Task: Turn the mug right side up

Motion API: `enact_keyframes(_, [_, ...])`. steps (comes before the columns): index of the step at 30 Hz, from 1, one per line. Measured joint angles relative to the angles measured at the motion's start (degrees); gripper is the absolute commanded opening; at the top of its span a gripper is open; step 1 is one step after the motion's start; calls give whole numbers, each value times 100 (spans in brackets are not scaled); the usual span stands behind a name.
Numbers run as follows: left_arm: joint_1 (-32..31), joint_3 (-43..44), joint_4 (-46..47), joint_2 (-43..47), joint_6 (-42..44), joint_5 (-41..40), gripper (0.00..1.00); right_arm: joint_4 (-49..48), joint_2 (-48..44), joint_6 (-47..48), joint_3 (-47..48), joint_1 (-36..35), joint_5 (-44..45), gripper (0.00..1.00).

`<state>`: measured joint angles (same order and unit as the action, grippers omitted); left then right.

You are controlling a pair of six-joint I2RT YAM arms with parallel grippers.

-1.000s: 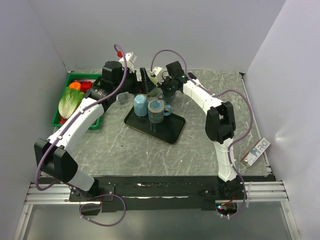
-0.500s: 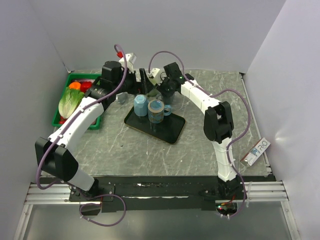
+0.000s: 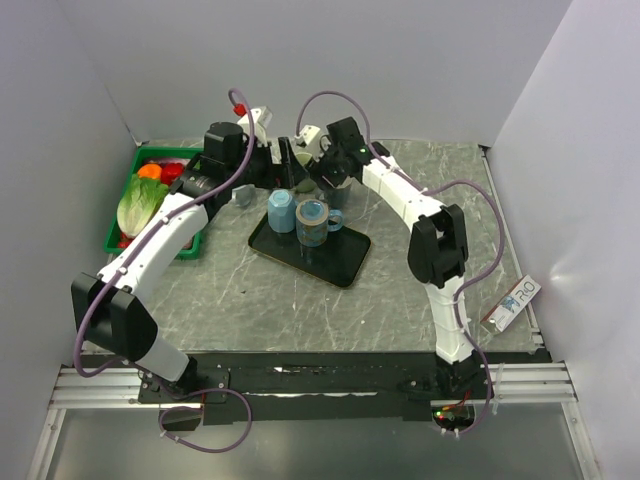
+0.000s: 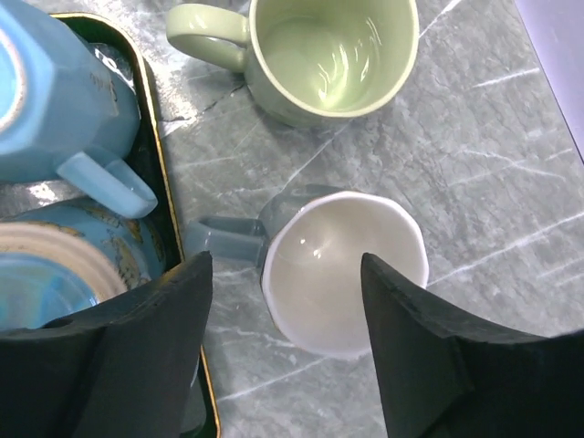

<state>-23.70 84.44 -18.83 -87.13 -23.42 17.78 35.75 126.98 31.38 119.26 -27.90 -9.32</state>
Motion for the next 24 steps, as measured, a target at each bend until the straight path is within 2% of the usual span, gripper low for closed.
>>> enact_keyframes(4, [7, 0, -4, 24, -4, -125, 96, 59, -227, -74, -94, 2, 26, 80])
enact_keyframes(9, [26, -101, 4, 173, -94, -356, 96, 87, -925, -195, -667, 24, -146, 80])
enact_keyframes(15, [31, -155, -39, 195, -341, -632, 96, 365, -1740, -164, -1504, 118, -846, 74])
enact_keyframes(19, [31, -153, -223, 168, -634, -914, 96, 557, -1832, -151, -1746, 221, -1335, 71])
enact_keyframes(24, [35, -153, -356, 20, -916, -1123, 96, 619, -1775, -205, -1998, 337, -1766, 61])
